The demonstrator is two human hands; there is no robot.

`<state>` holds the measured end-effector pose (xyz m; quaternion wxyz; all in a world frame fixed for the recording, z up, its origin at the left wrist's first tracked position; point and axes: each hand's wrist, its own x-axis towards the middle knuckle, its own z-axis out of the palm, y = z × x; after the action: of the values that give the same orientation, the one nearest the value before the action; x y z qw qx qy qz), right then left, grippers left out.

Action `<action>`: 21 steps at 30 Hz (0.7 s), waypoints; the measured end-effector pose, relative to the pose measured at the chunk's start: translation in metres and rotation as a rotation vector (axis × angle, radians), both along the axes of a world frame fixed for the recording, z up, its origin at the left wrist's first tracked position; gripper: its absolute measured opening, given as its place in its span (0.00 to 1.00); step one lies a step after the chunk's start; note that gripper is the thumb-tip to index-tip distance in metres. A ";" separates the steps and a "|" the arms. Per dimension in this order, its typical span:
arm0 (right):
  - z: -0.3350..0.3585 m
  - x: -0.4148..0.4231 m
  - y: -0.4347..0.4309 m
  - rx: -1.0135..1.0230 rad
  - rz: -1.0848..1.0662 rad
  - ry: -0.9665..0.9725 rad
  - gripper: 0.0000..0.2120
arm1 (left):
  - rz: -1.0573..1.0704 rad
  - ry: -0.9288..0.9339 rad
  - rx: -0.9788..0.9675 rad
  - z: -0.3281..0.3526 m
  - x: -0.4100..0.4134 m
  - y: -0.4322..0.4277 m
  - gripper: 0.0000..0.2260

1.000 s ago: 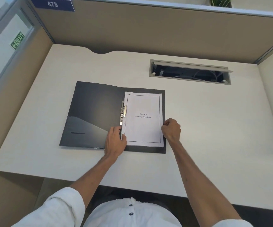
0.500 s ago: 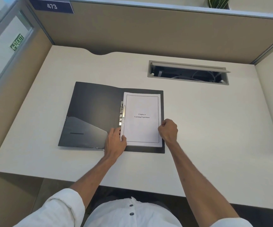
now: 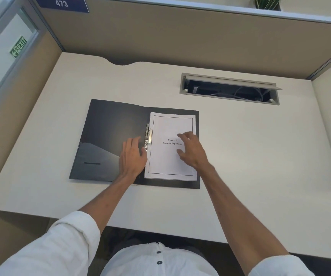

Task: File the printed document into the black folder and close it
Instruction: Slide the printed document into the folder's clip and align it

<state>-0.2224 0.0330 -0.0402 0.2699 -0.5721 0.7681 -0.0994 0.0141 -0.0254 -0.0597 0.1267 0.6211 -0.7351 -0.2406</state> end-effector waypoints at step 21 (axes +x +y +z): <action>-0.010 0.019 -0.032 0.108 0.184 0.121 0.34 | -0.347 -0.159 0.003 0.004 -0.011 -0.080 0.29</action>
<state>-0.2030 0.0010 -0.0506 0.2613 -0.6297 0.7315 0.0022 0.0033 -0.1050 -0.0557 0.0238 0.5024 -0.8384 -0.2102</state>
